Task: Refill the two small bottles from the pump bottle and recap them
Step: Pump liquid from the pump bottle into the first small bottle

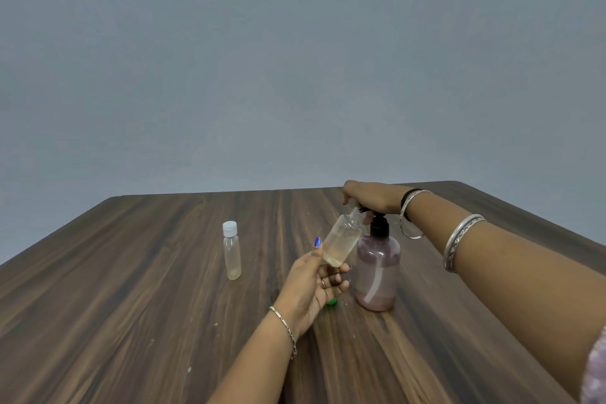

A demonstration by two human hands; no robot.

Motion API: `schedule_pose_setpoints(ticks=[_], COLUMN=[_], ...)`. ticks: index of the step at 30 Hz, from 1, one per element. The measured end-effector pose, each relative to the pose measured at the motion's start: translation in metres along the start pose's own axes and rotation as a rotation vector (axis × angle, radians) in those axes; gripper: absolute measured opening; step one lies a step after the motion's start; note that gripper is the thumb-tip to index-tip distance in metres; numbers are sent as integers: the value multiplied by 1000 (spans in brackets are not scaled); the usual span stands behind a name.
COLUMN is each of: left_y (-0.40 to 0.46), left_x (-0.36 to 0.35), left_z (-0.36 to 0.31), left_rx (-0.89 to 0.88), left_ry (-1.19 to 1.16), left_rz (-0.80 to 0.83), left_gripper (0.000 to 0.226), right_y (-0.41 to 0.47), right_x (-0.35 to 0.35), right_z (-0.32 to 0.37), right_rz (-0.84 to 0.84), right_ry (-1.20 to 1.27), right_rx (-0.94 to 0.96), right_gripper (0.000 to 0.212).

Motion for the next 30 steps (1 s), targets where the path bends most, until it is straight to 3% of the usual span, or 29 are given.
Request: schedule_pose_setpoints(ticks=[21, 30], left_y=[2, 1], left_x=[-2, -2], left_z=[1, 0], left_rx=[5, 9], left_ry=[-3, -6], left_rz=[5, 12], left_gripper=[40, 35], right_y=[6, 7], right_x=[0, -4], right_z=[-8, -8], right_rz=[10, 18], right_ry=[-9, -135], right_rx=[4, 5], right_gripper=[27, 23])
Point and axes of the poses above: each hand's wrist, its own y-axis towards the middle knuckle, its own x-axis out of the back of the hand, z = x × y, the point moved 2 cm from there along y, towards the middle knuckle, and after that the axes turned 14 degrees about x, right-handed, at the moved point
